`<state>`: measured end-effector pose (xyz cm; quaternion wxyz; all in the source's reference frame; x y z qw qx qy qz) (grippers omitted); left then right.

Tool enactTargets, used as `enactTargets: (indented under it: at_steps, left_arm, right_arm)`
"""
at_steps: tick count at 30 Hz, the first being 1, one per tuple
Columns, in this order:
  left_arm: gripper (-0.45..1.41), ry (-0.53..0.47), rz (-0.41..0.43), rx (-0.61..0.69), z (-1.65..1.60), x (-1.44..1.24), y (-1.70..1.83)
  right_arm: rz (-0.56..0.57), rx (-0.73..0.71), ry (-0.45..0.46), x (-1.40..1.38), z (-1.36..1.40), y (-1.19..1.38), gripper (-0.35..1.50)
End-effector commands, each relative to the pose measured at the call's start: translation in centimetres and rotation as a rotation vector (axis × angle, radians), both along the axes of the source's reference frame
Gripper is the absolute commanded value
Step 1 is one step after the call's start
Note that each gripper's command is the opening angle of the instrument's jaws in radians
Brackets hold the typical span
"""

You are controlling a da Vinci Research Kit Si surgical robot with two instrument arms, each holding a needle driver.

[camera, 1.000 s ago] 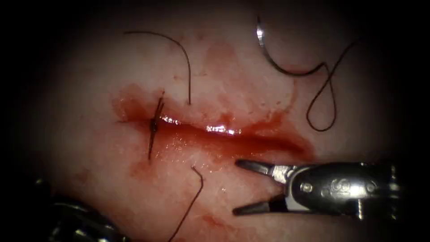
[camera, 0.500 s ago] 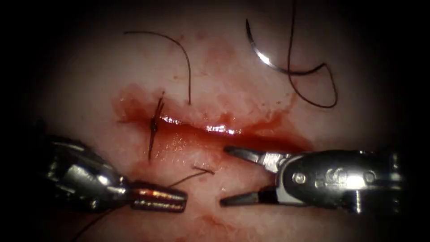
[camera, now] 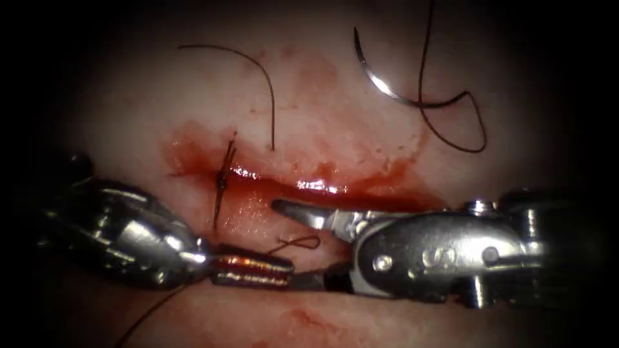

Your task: Wound Closure

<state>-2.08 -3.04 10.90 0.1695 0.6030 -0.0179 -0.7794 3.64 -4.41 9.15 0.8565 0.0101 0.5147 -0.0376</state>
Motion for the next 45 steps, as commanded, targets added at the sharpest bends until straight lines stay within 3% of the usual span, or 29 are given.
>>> enactTargets:
  at_steps: [1, 2, 3, 4, 18, 19, 20, 23, 24, 25, 36, 40, 45]
  left_arm:
    - [-0.45, -0.001, 0.0, 0.0, 0.05, -0.05, -0.02]
    - [-0.45, 0.0, 0.0, 0.0, 0.05, -0.05, -0.02]
    - [-0.45, -0.002, 0.002, 0.001, 0.05, -0.06, -0.02]
    - [-0.45, -0.002, 0.002, 0.001, 0.05, -0.06, -0.02]
    - [-0.45, -0.011, 0.013, 0.009, 0.01, -0.09, -0.05]
    - [-0.06, -0.012, 0.013, 0.004, 0.0, -0.09, -0.04]
    - [-0.06, -0.012, 0.013, 0.004, 0.0, -0.09, -0.04]
    - [1.01, 0.017, -0.021, 0.113, -0.06, -0.12, -0.01]
    - [1.01, 0.017, -0.021, 0.113, -0.06, -0.12, -0.01]
    - [1.3, 0.024, -0.031, 0.143, -0.09, -0.13, 0.0]
    - [1.35, 0.029, -0.04, 0.16, -0.21, -0.13, 0.03]
    - [1.21, 0.036, -0.059, 0.158, -0.29, -0.02, 0.09]
    - [1.2, 0.05, -0.118, 0.157, -0.38, 0.06, 0.2]
  right_arm:
    - [-0.016, -0.026, -0.003, 0.08, 0.04, -0.02, 0.32]
    - [-0.027, -0.035, -0.005, 0.09, 0.06, -0.02, 0.21]
    - [-0.058, -0.039, 0.002, 0.09, 0.07, -0.03, -0.28]
    - [-0.105, -0.043, 0.009, 0.08, 0.08, -0.05, -0.35]
    - [-0.096, -0.087, -0.016, 0.03, 0.16, 0.07, -0.35]
    - [-0.093, -0.089, -0.022, 0.02, 0.17, 0.08, -0.35]
    - [-0.093, -0.089, -0.022, 0.02, 0.17, 0.08, -0.35]
    - [-0.081, -0.095, -0.037, -0.03, 0.22, 0.14, -0.35]
    - [-0.081, -0.095, -0.037, -0.03, 0.22, 0.14, -0.35]
    - [-0.078, -0.096, -0.04, -0.05, 0.24, 0.16, -0.35]
    - [-0.081, -0.094, -0.045, -0.09, 0.26, 0.19, -0.35]
    - [-0.074, -0.098, -0.055, -0.22, 0.34, 0.27, -0.35]
    - [-0.054, -0.077, -0.065, -0.31, 0.46, 0.35, -0.35]
